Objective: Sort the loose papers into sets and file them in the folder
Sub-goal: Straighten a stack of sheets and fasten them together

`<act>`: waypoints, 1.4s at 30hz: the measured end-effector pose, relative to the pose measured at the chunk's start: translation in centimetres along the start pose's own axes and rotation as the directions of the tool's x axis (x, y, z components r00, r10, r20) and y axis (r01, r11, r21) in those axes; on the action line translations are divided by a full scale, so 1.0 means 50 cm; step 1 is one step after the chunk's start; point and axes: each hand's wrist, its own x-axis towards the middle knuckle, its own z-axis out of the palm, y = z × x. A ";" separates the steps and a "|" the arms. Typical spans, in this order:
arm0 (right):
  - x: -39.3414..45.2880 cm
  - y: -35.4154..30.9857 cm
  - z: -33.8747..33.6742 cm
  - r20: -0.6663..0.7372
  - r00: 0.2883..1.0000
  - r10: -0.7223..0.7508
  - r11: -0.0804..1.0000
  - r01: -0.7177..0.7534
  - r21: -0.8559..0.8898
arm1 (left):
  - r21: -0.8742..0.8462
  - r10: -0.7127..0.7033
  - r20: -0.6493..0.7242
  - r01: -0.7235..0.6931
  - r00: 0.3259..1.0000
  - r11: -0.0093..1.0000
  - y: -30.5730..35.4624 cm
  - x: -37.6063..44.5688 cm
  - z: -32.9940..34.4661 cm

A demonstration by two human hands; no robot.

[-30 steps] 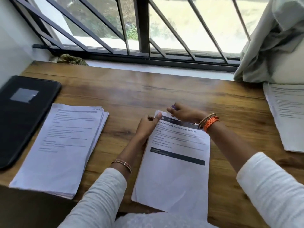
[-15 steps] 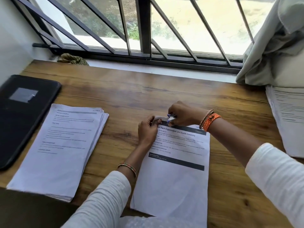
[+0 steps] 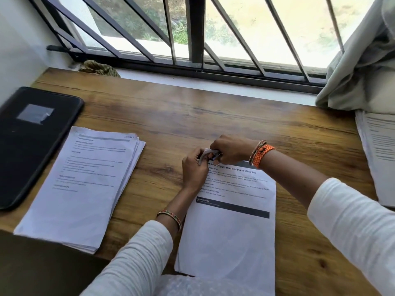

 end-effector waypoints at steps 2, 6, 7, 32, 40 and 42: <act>0.004 0.002 -0.002 0.034 0.999 0.005 1.000 -0.006 0.015 | 0.004 0.004 -0.015 -0.004 1.000 1.000 -0.002 -0.001 0.001; 0.003 0.005 0.007 -0.045 0.999 -0.009 1.000 0.009 -0.003 | -0.001 -0.023 -0.021 0.023 1.000 1.000 -0.006 -0.001 0.001; 0.002 0.004 0.013 -0.085 0.996 -0.006 1.000 0.004 -0.030 | 0.000 -0.024 -0.026 0.024 0.999 1.000 -0.006 -0.002 0.000; -0.035 -0.001 0.044 -0.175 0.975 -0.133 0.966 0.089 -0.242 | 0.092 -0.023 0.012 0.022 1.000 0.996 0.001 -0.011 0.001; -0.024 0.004 0.039 -0.190 0.979 -0.078 0.994 0.062 -0.088 | 0.103 0.043 0.008 -0.044 0.999 0.994 0.003 -0.014 -0.003; -0.022 0.002 0.036 -0.182 0.982 -0.059 0.995 0.044 -0.084 | 0.099 0.046 0.005 -0.046 0.999 0.994 0.005 -0.013 -0.003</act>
